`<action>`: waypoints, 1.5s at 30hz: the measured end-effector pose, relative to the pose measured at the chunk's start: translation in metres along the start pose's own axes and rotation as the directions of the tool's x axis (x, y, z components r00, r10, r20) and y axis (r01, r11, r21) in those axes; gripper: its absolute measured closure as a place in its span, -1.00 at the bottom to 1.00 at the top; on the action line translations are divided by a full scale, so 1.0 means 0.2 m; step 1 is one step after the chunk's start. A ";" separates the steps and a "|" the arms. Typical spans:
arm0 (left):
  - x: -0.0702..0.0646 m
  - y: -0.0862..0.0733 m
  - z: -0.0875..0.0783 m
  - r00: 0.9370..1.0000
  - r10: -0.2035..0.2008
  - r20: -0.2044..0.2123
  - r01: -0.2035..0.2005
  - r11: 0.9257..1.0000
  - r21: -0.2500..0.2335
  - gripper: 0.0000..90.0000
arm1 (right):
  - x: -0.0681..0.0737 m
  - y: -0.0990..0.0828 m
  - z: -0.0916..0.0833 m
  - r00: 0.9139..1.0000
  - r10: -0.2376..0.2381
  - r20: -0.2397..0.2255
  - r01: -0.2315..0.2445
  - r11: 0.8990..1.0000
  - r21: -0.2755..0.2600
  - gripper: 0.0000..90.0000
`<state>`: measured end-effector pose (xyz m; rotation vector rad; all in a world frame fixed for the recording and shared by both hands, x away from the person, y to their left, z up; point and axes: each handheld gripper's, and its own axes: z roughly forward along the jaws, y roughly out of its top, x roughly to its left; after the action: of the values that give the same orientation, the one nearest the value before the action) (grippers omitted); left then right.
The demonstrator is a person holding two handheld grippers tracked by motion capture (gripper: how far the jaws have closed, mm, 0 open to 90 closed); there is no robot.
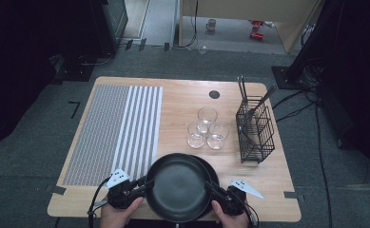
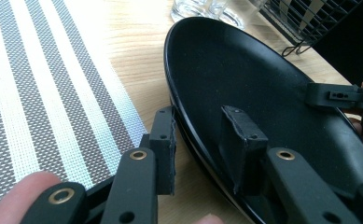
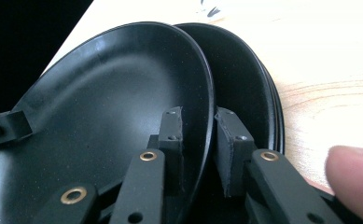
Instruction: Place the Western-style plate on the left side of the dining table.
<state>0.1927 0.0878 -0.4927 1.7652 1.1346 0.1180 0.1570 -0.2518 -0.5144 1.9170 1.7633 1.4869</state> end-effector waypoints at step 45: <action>0.02 0.04 0.02 0.990 -0.098 0.099 0.103 0.993 -0.048 0.66 | 0.06 0.06 -0.04 0.996 0.083 -0.013 -0.084 0.987 -0.136 0.79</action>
<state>0.2028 0.0880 -0.4898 1.6456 1.1383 0.0023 0.1569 -0.2499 -0.4967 1.9403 1.5575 1.5997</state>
